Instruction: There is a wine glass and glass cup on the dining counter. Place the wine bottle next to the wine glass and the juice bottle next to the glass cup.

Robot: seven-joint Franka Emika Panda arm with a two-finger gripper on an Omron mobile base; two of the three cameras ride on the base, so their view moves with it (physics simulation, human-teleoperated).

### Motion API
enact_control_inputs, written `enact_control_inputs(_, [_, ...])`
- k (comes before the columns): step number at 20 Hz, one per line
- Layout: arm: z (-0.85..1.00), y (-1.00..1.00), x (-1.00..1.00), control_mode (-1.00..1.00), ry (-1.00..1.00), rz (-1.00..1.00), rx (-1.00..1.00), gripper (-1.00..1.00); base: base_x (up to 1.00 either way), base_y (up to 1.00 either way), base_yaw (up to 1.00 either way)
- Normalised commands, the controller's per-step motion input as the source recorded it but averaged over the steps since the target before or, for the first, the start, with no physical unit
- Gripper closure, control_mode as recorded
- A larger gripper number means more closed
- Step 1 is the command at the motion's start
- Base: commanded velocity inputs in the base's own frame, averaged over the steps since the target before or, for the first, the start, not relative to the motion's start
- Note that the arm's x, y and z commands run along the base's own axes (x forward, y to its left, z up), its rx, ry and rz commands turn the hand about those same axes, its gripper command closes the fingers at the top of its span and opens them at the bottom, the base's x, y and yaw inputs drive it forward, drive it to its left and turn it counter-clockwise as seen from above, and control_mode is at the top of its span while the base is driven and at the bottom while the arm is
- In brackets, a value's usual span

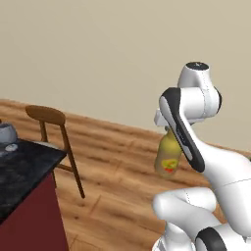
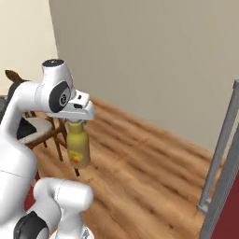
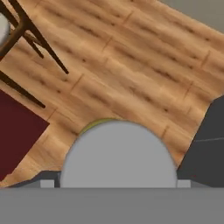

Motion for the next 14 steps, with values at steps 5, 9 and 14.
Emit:
enact_control_inputs(5, [0.0,0.0,0.0,1.0,0.0,0.0,0.0,1.0,0.28,-0.1,0.62])
enact_control_inputs(9, [0.0,0.0,0.0,1.0,0.0,0.0,0.0,1.0,0.56,-0.31,0.03])
enact_control_inputs(14, [0.0,0.0,0.0,1.0,0.0,0.0,0.0,1.0,0.69,-0.37,0.0])
